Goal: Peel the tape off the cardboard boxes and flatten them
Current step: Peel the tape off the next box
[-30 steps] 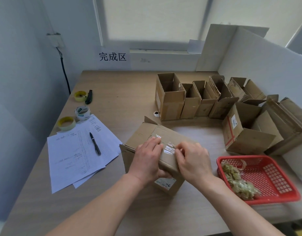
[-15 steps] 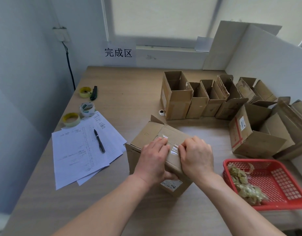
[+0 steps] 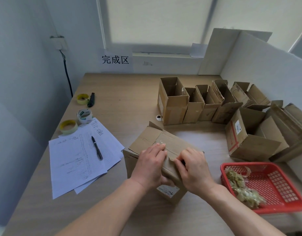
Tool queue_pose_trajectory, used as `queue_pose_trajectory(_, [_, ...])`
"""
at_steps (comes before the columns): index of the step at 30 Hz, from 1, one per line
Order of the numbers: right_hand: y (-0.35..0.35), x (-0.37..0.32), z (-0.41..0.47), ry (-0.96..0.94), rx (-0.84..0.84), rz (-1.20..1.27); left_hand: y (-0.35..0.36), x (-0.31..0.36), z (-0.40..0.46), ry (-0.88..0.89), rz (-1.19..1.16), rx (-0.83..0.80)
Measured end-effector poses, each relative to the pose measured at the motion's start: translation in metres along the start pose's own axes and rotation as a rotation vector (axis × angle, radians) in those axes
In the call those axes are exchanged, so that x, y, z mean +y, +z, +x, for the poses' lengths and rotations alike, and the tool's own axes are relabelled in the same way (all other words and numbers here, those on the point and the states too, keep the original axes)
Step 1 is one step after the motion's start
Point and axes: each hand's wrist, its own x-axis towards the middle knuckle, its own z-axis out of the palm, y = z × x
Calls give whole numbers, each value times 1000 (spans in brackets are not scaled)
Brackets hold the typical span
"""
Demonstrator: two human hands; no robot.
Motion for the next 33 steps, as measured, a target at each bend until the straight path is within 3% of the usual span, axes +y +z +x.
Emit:
queue_pose_trajectory(6, [-6,-3,-10,62,76,88,0,1,3,-8,-19,-26])
queue_pose_trajectory(12, [-9,-5,8,254,5,139,-1,-1,7,-23,-34,-26])
queue_pose_trajectory(17, [-8,-5,15,172,-57,28,1,-2,7,-32,-56,-14])
queue_pose_trajectory(20, [-6,1,8,212,-17,242,0,-2,6,-29,-61,-10])
queue_pose_trajectory(24, [-18,17,-2,454,175,771,-2,-3,7,-34,-72,-28])
queue_pose_trajectory(29, [-22,28,-9,626,313,984,-1,-4,7,-32,-74,-21])
queue_pose_trajectory(33, [-26,33,-1,935,634,1414,-2,-3,7,-42,-76,-16])
